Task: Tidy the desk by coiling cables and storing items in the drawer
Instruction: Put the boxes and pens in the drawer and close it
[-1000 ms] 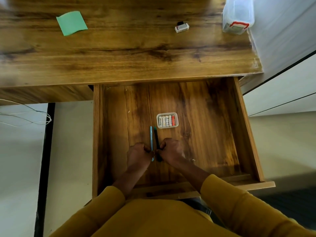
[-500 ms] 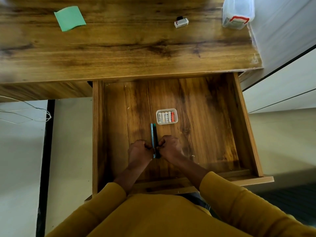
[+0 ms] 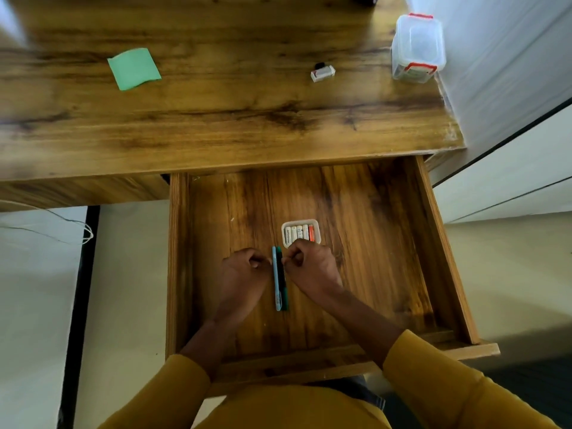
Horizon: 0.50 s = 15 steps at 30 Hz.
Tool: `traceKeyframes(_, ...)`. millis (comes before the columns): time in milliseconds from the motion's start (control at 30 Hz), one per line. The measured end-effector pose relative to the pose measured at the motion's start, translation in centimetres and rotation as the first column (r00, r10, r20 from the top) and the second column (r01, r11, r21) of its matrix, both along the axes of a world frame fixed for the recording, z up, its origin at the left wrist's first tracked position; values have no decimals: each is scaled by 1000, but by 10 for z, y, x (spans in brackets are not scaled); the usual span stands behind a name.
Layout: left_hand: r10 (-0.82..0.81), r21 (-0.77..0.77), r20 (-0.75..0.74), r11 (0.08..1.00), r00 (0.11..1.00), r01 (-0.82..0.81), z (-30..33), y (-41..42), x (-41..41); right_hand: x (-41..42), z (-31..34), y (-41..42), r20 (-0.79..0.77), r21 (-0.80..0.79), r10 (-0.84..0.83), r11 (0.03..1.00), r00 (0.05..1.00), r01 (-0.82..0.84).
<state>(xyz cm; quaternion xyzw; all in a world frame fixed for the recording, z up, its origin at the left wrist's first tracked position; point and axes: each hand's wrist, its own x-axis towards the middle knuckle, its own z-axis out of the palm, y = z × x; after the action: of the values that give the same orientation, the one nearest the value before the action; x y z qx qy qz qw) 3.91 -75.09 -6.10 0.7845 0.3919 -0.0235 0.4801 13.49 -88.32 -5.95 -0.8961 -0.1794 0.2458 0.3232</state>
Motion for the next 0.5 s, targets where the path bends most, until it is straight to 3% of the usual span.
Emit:
traceKeyframes(167,-49,177,153,984,987,21,37,30,49,60,34,32,215,106,10,994,976,-33)
traceKeyframes(333,-87,321,225,947,971,11,64,65,115,142,55,76,403,107,5,993,915,-52)
traceKeyframes(500,-203,503,128,857,971,113,71,96,185,228,64,115,454,1,28,999,890,-33)
